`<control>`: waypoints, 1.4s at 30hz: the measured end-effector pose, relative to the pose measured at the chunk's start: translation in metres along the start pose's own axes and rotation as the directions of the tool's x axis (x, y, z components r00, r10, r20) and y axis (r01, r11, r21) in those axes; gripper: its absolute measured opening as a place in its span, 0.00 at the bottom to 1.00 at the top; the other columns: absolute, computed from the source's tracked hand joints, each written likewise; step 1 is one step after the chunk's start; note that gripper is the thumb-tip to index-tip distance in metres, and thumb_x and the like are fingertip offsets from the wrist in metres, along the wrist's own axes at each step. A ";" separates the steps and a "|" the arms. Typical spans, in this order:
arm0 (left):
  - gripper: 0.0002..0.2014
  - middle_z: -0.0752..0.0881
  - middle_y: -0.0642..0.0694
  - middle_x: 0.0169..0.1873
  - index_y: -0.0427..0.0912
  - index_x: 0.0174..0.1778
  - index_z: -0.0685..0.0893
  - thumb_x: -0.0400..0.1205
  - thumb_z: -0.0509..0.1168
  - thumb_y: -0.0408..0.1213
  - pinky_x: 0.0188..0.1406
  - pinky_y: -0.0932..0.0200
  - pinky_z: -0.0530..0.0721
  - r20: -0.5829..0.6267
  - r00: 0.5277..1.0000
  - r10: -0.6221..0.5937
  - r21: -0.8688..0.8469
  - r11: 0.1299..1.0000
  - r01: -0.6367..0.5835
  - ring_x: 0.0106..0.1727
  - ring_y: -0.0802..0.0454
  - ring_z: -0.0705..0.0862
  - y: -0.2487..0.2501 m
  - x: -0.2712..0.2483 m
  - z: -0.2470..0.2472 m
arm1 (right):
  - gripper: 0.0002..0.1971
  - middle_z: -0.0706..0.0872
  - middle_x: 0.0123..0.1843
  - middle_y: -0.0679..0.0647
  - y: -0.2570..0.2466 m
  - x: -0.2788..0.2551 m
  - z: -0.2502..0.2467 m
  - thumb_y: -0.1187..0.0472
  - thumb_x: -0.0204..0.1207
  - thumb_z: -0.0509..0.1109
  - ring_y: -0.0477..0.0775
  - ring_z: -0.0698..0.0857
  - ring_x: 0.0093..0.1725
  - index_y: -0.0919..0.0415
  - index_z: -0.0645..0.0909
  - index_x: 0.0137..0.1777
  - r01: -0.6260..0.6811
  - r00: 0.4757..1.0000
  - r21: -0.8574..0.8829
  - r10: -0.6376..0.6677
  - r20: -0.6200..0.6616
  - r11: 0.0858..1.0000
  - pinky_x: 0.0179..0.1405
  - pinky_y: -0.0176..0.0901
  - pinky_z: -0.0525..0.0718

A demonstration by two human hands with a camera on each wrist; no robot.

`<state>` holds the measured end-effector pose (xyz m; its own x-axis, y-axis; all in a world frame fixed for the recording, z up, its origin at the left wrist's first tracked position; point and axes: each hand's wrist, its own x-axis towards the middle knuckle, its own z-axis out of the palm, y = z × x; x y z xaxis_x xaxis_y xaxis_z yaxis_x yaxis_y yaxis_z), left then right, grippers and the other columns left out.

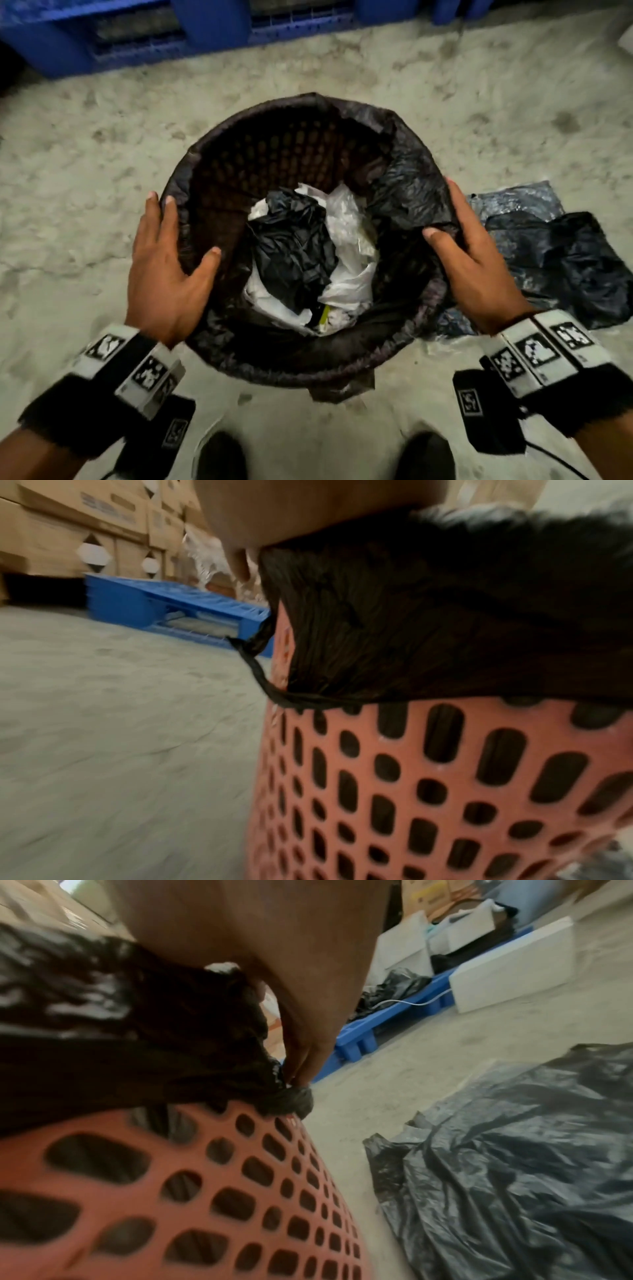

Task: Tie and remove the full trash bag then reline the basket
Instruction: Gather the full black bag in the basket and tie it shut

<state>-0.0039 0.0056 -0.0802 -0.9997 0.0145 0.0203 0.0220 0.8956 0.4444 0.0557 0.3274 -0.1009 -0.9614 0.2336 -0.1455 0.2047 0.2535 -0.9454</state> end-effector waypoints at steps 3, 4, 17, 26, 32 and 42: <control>0.41 0.50 0.52 0.83 0.51 0.80 0.54 0.70 0.60 0.52 0.79 0.54 0.52 -0.016 1.000 0.015 -0.073 0.997 -0.016 0.82 0.53 0.51 -0.008 -0.001 0.003 | 0.29 0.65 0.79 0.38 0.001 -0.003 0.004 0.61 0.80 0.62 0.30 0.64 0.76 0.47 0.59 0.79 0.050 0.997 0.002 -0.050 -0.050 0.999 0.77 0.32 0.62; 0.41 0.51 0.52 0.83 0.52 0.80 0.54 0.70 0.60 0.54 0.79 0.53 0.52 -0.028 0.999 0.033 -0.090 0.995 -0.035 0.82 0.54 0.51 -0.012 0.000 0.005 | 0.28 0.65 0.79 0.38 0.002 -0.002 0.004 0.63 0.81 0.62 0.29 0.64 0.76 0.47 0.60 0.79 0.066 0.996 -0.001 -0.066 -0.057 0.998 0.75 0.28 0.63; 0.45 0.46 0.58 0.82 0.65 0.77 0.47 0.63 0.48 0.73 0.79 0.46 0.57 0.104 0.964 0.245 -0.037 0.970 -0.242 0.82 0.51 0.47 -0.018 0.004 -0.008 | 0.18 0.88 0.58 0.33 -0.015 -0.018 0.015 0.36 0.70 0.60 0.35 0.85 0.59 0.36 0.85 0.54 -0.116 0.982 0.263 0.072 0.173 0.958 0.62 0.39 0.77; 0.45 0.41 0.59 0.82 0.63 0.78 0.45 0.66 0.46 0.75 0.80 0.42 0.58 0.120 0.960 0.253 -0.082 0.966 -0.244 0.83 0.50 0.43 -0.021 0.001 -0.007 | 0.32 0.87 0.62 0.39 -0.005 -0.014 0.000 0.24 0.59 0.65 0.50 0.82 0.66 0.38 0.82 0.61 -0.277 0.956 0.175 0.253 0.149 0.945 0.76 0.62 0.69; 0.39 0.42 0.56 0.83 0.61 0.79 0.48 0.74 0.54 0.66 0.79 0.42 0.58 0.117 0.963 0.242 -0.075 0.969 -0.235 0.83 0.47 0.44 -0.018 0.001 -0.008 | 0.36 0.87 0.63 0.45 0.005 -0.006 0.001 0.21 0.63 0.56 0.53 0.83 0.66 0.41 0.79 0.64 -0.316 0.938 0.245 0.264 0.225 0.916 0.72 0.62 0.73; 0.37 0.44 0.56 0.83 0.59 0.79 0.49 0.76 0.55 0.63 0.78 0.42 0.60 0.104 0.964 0.244 -0.077 0.968 -0.237 0.83 0.49 0.45 -0.016 -0.002 -0.010 | 0.36 0.83 0.69 0.45 0.017 0.002 0.002 0.19 0.62 0.53 0.54 0.80 0.69 0.36 0.78 0.65 -0.286 0.945 0.264 0.225 0.237 0.921 0.75 0.63 0.70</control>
<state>-0.0024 -0.0129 -0.0788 -0.9597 0.2787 0.0349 0.2589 0.8295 0.4948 0.0574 0.3306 -0.1179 -0.9061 0.0558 -0.4194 0.4145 -0.0809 -0.9064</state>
